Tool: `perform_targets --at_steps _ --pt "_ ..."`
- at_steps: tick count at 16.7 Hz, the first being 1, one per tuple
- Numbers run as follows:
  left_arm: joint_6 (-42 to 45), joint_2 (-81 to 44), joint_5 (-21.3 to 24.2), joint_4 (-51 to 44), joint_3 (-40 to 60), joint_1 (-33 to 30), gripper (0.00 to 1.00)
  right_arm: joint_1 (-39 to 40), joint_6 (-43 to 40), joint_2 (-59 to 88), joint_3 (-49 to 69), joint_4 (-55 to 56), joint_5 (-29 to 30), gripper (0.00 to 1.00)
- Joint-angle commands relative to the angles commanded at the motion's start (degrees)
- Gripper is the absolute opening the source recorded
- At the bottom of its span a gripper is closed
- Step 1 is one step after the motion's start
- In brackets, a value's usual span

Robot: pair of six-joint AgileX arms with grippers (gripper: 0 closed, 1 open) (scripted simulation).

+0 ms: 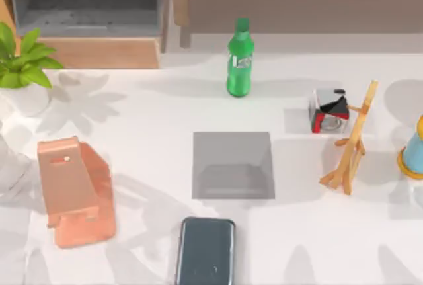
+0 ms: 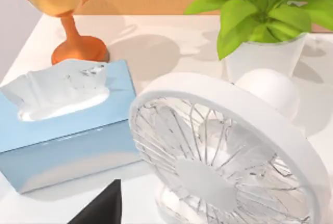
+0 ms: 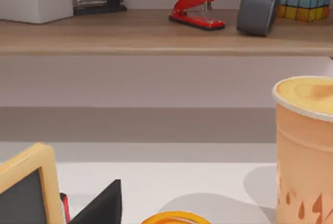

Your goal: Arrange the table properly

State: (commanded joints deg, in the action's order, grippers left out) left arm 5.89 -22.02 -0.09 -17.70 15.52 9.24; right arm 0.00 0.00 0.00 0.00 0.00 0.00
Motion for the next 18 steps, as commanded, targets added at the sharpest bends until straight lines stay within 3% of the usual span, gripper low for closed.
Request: perform_targets --at_steps 10,14,18 --pt "11.10 -48.25 -0.27 -33.99 28.53 17.29 1.00 0.00 0.00 0.00 0.00 0.00 0.00 1.00" --pt "13.51 -58.12 -0.09 -40.95 35.22 21.02 1.00 0.00 0.00 0.00 0.00 0.00 0.00 1.00" --pt "13.97 -59.77 -0.02 -42.20 36.47 21.68 1.00 0.00 0.00 0.00 0.00 0.00 0.00 1.00"
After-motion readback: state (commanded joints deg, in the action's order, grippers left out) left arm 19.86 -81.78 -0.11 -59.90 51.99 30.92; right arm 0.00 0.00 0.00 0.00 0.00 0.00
